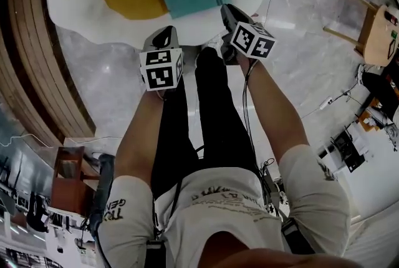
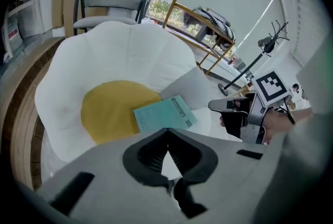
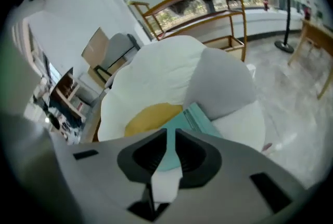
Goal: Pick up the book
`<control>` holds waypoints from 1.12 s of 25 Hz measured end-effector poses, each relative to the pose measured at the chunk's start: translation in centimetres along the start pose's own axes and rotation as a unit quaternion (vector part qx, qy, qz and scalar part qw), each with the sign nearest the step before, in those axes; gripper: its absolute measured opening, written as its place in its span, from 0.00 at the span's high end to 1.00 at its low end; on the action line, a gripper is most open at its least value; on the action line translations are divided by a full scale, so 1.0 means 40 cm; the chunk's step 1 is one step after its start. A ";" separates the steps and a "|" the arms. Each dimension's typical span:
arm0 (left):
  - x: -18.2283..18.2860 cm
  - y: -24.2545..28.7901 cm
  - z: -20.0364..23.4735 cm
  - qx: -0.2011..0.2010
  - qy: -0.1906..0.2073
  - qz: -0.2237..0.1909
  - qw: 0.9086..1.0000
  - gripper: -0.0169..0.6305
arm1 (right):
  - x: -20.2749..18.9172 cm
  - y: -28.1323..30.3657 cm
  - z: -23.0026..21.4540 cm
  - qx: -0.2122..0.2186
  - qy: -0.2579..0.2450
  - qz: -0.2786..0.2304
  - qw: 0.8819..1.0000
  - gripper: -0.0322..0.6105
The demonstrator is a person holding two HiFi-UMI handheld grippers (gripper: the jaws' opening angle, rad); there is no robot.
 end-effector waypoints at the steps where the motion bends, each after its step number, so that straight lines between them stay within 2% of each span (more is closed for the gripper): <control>1: -0.012 0.015 0.000 -0.004 -0.001 0.003 1.000 0.94 | -0.016 0.012 -0.023 0.012 0.047 -0.001 0.999 0.90; 2: -0.023 0.027 0.000 -0.007 -0.001 0.006 1.000 0.94 | -0.031 0.023 -0.044 0.024 0.098 -0.003 0.995 0.87; 3: -0.033 0.038 -0.001 -0.011 0.001 0.010 1.000 0.94 | -0.047 0.033 -0.062 0.037 0.148 -0.008 0.988 0.80; 5: -0.052 0.055 -0.006 -0.018 0.004 0.018 1.000 0.94 | -0.076 0.051 -0.093 0.056 0.228 -0.019 0.972 0.72; 9: -0.081 0.083 -0.018 -0.033 0.012 0.033 0.999 0.94 | -0.127 0.096 -0.144 0.071 0.303 -0.030 0.950 0.64; 11: -0.089 0.090 -0.019 -0.039 0.019 0.038 0.998 0.94 | -0.145 0.122 -0.165 0.067 0.308 -0.028 0.949 0.62; 16: -0.098 0.102 0.006 -0.041 0.032 0.046 0.998 0.94 | -0.160 0.178 -0.205 0.038 0.243 -0.001 0.969 0.60; 18: -0.103 0.109 0.021 -0.037 0.031 0.048 0.998 0.94 | -0.160 0.196 -0.216 0.037 0.226 0.014 0.973 0.59; 28: -0.121 0.135 0.058 -0.024 0.007 0.053 0.998 0.94 | -0.159 0.265 -0.273 0.032 0.277 0.021 0.960 0.58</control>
Point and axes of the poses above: the fingertips, and each gripper's own axes: y forward along the fingers, z to its left, x out of its top, the point moved 3 cm from there along -y, backward along the fingers, and after that the axes turned 10 degrees about y, right-handed, at the moved point
